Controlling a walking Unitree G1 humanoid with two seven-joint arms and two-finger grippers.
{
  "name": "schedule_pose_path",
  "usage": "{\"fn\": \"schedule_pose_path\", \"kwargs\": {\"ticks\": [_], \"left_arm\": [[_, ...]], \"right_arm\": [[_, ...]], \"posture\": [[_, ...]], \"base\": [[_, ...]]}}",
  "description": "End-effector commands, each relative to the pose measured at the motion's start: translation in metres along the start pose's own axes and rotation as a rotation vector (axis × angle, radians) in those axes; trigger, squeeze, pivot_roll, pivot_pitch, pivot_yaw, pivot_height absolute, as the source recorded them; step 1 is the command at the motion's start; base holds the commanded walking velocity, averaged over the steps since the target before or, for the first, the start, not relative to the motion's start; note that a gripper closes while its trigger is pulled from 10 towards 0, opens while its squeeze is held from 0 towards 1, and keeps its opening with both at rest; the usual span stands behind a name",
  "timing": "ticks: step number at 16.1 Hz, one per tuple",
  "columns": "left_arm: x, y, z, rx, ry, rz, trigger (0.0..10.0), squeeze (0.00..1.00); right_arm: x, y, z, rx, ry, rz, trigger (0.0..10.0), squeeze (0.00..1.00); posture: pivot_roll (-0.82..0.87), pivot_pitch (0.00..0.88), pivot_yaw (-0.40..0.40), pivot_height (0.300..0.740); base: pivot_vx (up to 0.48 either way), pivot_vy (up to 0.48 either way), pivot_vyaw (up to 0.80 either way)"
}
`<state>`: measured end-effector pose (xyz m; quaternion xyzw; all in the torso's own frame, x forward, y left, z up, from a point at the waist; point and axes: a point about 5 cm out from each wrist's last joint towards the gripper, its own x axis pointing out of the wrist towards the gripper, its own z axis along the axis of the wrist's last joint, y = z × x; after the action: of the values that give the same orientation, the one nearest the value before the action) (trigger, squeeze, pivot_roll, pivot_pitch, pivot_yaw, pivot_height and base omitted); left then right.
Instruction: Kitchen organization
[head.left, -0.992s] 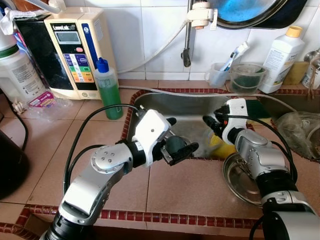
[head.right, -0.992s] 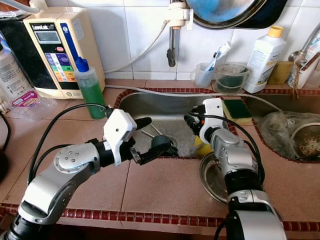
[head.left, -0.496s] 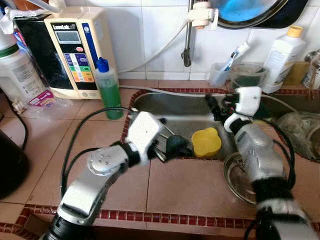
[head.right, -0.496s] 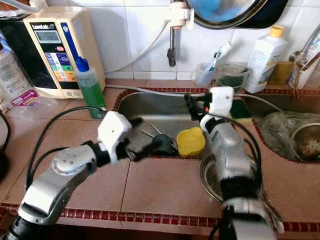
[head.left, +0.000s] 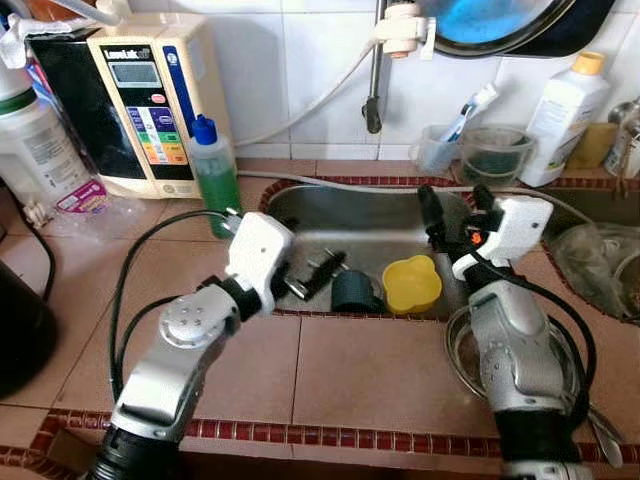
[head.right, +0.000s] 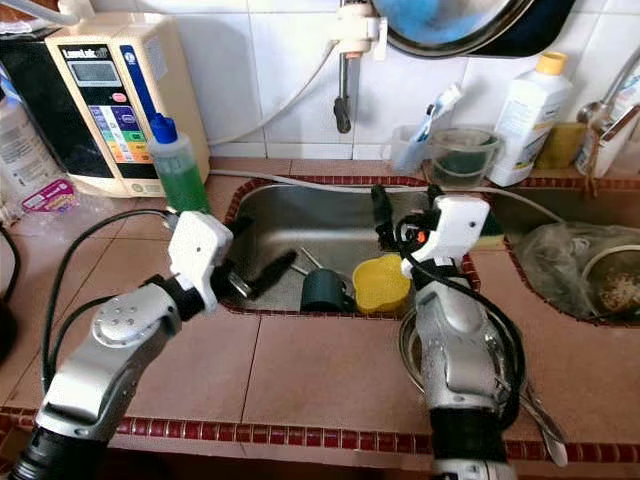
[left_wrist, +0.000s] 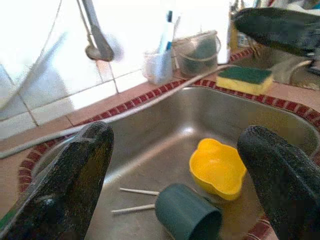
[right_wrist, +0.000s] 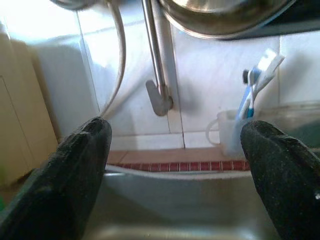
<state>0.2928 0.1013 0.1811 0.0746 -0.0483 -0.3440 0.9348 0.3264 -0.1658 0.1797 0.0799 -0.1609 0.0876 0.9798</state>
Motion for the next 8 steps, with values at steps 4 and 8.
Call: {"fn": "schedule_pose_path", "kwargs": {"ticks": [4, 8], "left_arm": [[0.0006, 0.0055, 0.0014, -0.025, -0.031, 0.027, 10.0, 0.0], [0.0002, 0.0066, 0.0007, -0.028, -0.035, 0.035, 10.0, 0.0]], "right_arm": [[-0.0015, 0.0069, 0.0074, 0.012, -0.037, 0.019, 10.0, 0.0], [-0.0009, 0.0081, 0.0107, 0.031, -0.05, 0.026, 10.0, 0.0]], "posture": [[-0.12, 0.0, 0.045, 0.74], [-0.12, 0.0, 0.04, 0.74]], "base": [[0.0, -0.24, 0.0], [0.0, -0.48, 0.0]]}}
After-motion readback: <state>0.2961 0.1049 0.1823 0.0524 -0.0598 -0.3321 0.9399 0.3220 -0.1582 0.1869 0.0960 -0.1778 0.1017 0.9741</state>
